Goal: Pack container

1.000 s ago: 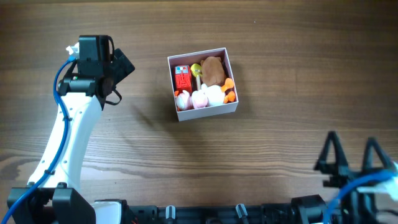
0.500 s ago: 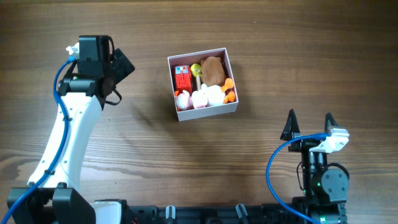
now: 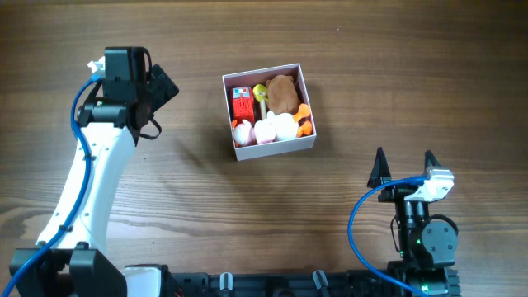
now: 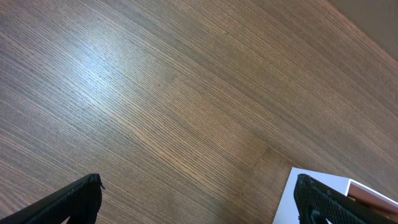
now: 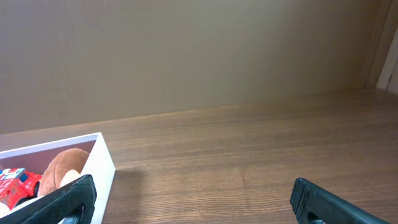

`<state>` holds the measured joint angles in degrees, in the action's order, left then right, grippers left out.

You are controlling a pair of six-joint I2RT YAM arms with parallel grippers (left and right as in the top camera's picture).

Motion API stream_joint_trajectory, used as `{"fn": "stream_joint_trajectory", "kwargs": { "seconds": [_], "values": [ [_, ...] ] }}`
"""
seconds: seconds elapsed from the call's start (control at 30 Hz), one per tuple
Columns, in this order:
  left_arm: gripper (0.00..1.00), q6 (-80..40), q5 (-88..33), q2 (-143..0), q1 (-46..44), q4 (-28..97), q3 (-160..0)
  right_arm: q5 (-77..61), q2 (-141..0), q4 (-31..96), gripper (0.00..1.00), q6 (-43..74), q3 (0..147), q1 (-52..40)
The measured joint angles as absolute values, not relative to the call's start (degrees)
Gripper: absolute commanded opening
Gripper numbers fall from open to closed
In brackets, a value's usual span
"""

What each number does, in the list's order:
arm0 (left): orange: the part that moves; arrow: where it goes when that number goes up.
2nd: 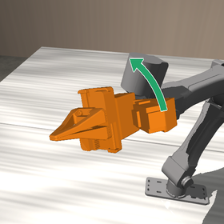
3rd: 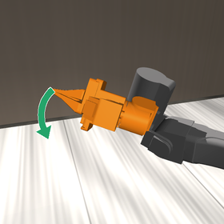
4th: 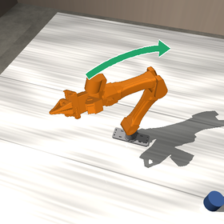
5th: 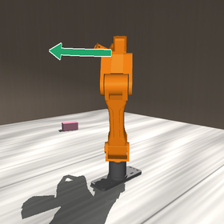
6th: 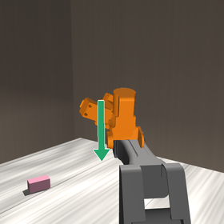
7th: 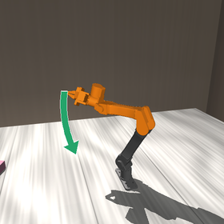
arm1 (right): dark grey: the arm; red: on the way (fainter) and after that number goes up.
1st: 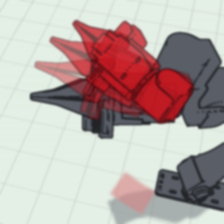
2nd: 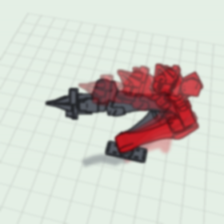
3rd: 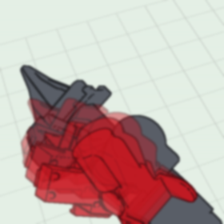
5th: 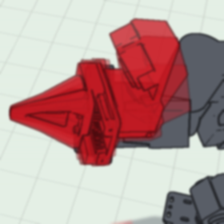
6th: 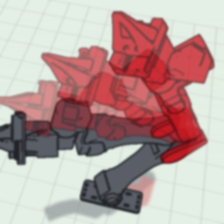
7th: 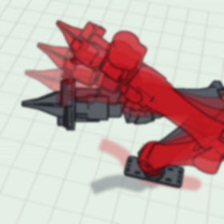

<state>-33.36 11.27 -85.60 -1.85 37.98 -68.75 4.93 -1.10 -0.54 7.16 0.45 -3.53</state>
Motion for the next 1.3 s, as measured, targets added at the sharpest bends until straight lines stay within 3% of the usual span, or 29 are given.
{"fn": "stream_joint_trajectory", "kwargs": {
  "seconds": [0.6, 1.03, 1.3],
  "values": [
    [1.00, -33.36, 11.25, -82.94, -1.87, 38.48, -68.64, 4.93, -1.10, -0.54, 1.00, 7.16, 0.45, -3.53],
    [1.00, -33.32, 11.07, -13.06, -2.31, 40.86, -69.54, 4.91, -0.89, -0.54, 1.00, 7.16, 0.38, -3.53],
    [1.00, -33.32, 10.63, -6.57, -2.31, 54.74, -68.51, 4.91, -0.89, -0.54, 1.00, 7.16, 0.38, -3.53]
  ]
}}
